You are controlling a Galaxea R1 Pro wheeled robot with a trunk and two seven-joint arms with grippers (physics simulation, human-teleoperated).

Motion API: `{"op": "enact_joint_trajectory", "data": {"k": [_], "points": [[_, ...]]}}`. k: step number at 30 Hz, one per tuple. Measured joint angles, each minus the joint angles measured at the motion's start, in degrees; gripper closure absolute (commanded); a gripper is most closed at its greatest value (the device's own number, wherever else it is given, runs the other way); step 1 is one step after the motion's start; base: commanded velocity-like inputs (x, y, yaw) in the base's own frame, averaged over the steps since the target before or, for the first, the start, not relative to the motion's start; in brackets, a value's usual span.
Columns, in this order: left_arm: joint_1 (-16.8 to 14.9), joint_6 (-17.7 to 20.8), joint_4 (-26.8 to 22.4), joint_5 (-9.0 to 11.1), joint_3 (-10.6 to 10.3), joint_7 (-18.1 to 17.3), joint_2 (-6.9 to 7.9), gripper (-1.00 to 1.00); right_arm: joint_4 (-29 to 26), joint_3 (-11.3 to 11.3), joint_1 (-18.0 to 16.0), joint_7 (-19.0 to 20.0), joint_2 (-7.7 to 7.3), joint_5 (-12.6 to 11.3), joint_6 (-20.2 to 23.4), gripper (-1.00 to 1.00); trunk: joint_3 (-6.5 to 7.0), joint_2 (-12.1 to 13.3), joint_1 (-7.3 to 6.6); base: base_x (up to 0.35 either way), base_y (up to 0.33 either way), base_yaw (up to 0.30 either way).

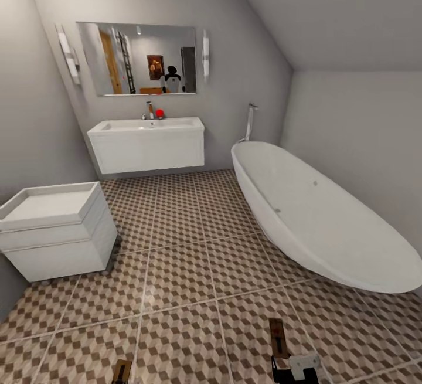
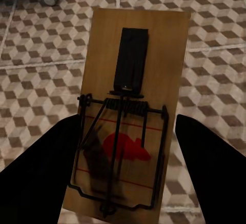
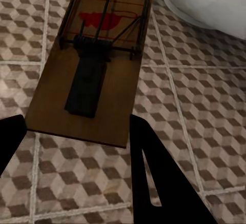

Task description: Take the four mousetraps from the cabinet in the bathroom and place them on the bathroom floor. Make sure all four end up on the same floor surface, and ensure that at least two of them are either under or directly next to the same bathroom sink.

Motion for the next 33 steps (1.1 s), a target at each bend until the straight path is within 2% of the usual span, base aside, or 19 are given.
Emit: {"op": "enact_joint_trajectory", "data": {"k": [17,33], "points": [[0.0,0.0,0.0,0.0,0.0,0.0,0.0,1.0,0.2,0.0,0.0,0.0,0.01,0.1,0.0,1.0,0.0,0.0,0.0,0.215,-0.106,0.235],[0.0,0.0,0.0,0.0,0.0,0.0,-0.01,1.0,0.2,0.0,0.0,0.0,-0.03,0.1,-0.3,1.0,0.0,0.0,0.0,0.215,-0.1,0.019]]}}
